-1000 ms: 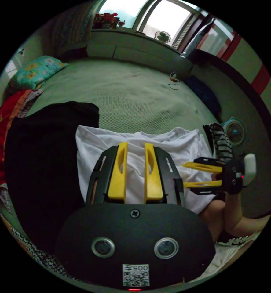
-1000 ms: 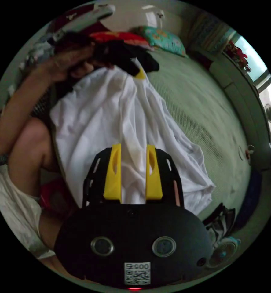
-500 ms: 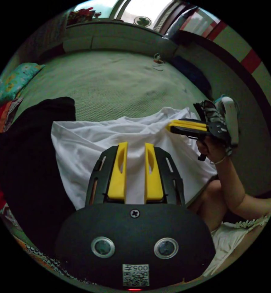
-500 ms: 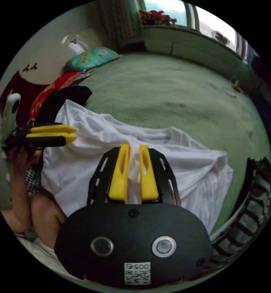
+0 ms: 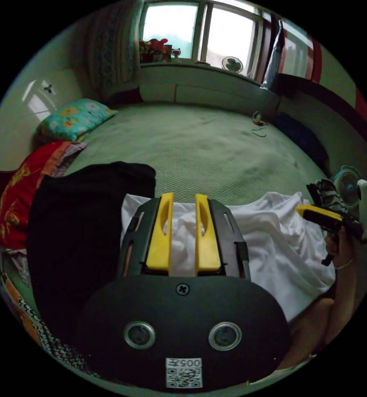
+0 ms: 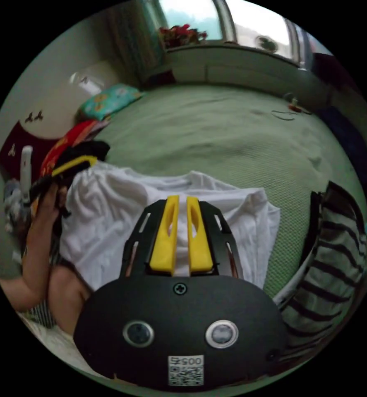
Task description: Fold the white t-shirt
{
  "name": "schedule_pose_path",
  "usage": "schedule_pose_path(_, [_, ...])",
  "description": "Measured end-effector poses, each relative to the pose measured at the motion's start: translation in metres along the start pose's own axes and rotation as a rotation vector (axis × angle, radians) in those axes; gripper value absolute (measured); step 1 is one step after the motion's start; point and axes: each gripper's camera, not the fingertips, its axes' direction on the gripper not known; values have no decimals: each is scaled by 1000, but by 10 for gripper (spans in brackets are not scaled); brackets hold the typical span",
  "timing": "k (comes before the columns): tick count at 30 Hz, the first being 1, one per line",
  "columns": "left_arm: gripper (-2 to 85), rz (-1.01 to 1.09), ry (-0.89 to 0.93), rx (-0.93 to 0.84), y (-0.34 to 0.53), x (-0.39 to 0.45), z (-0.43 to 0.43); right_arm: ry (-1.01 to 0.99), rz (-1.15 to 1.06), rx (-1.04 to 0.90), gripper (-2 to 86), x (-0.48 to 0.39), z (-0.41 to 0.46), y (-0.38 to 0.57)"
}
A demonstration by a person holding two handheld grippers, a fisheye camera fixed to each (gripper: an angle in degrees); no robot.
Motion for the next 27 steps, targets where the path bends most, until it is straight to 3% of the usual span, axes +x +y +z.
schedule_pose_path(6, [85, 35, 175, -86, -5, 8, 11, -243, -292, -278, -9, -23, 25, 8])
schedule_pose_path(9, [85, 74, 201, -116, -7, 18, 19, -16, -272, -263, -11, -27, 40, 3])
schedule_pose_path(11, [84, 83, 224, -137, -8, 23, 25, 254, -111, -77, -11, -15, 37, -12])
schedule_pose_path(13, [84, 96, 240, -163, -10, 29, 33, 346, 1, 107, -11, -7, 23, -13])
schedule_pose_path(16, [83, 134, 264, -195, -12, 37, 37, 280, -9, 151, -10, -7, 10, -11])
schedule_pose_path(20, [82, 205, 284, -235, -14, 50, 41, 121, -163, -54, -9, -17, 24, -11])
schedule_pose_path(27, [84, 205, 259, -264, -19, 65, 65, 173, -131, -152, 18, -13, 35, -10])
